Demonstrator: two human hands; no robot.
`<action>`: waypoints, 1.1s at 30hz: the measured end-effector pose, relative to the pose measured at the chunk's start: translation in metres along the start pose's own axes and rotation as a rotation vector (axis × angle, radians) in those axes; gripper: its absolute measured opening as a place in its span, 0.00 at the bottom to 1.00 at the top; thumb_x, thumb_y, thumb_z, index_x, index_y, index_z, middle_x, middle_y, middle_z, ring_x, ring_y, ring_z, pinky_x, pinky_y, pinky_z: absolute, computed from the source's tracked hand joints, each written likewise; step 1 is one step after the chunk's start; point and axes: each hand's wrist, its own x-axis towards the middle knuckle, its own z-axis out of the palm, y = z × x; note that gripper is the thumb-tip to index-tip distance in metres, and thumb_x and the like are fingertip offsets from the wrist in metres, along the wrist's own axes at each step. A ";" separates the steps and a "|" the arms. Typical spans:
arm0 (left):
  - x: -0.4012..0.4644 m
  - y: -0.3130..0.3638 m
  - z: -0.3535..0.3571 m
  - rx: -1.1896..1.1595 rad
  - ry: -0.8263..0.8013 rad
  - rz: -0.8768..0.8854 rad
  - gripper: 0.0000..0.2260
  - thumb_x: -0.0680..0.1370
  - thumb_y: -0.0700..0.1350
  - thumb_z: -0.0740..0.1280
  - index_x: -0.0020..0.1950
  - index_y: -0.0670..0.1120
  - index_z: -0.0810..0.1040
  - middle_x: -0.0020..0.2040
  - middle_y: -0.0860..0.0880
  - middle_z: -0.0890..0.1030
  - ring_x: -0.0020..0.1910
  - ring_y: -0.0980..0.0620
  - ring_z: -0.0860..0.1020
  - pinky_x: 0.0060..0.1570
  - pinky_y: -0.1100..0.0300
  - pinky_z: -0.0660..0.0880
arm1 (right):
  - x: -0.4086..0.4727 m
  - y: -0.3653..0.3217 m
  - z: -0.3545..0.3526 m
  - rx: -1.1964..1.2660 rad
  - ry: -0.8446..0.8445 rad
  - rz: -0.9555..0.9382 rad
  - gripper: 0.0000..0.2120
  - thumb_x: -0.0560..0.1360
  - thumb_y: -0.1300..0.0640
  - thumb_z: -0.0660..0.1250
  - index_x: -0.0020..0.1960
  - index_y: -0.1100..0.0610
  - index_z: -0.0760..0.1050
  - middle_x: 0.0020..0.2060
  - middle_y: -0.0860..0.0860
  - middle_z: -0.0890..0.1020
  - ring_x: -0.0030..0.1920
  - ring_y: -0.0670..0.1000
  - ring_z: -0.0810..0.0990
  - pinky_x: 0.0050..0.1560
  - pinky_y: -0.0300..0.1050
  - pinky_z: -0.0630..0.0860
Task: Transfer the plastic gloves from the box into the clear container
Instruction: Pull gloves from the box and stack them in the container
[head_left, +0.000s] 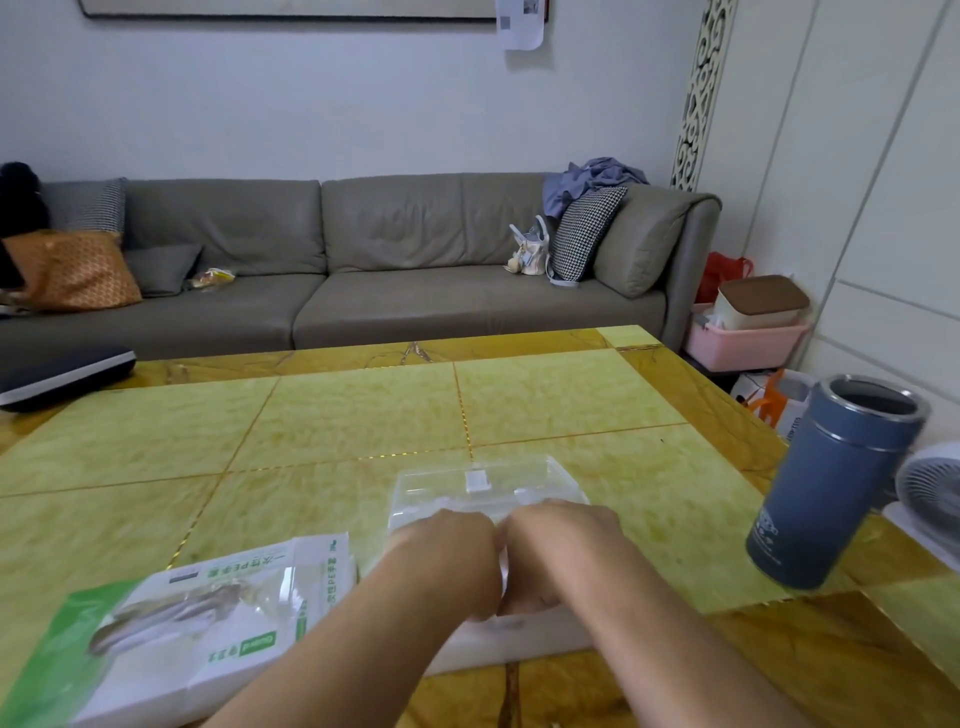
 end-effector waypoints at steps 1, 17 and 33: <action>0.002 -0.003 0.001 -0.012 -0.030 -0.016 0.06 0.78 0.41 0.68 0.49 0.47 0.72 0.39 0.51 0.73 0.51 0.47 0.81 0.43 0.58 0.71 | 0.002 0.001 0.000 -0.005 -0.015 -0.007 0.26 0.73 0.40 0.75 0.70 0.38 0.76 0.61 0.43 0.79 0.61 0.50 0.79 0.49 0.46 0.68; 0.015 -0.019 -0.001 -0.083 -0.237 0.044 0.26 0.80 0.43 0.65 0.77 0.42 0.62 0.48 0.46 0.82 0.34 0.52 0.77 0.40 0.60 0.76 | 0.002 0.005 0.005 0.192 -0.033 -0.056 0.37 0.76 0.59 0.75 0.79 0.40 0.66 0.74 0.54 0.69 0.62 0.56 0.81 0.61 0.49 0.79; -0.017 -0.026 0.011 -0.214 0.023 0.120 0.18 0.80 0.35 0.56 0.70 0.41 0.66 0.44 0.50 0.74 0.42 0.50 0.75 0.34 0.61 0.70 | -0.021 0.009 0.021 0.270 0.255 -0.023 0.20 0.83 0.56 0.62 0.74 0.50 0.72 0.65 0.51 0.79 0.58 0.53 0.83 0.59 0.49 0.81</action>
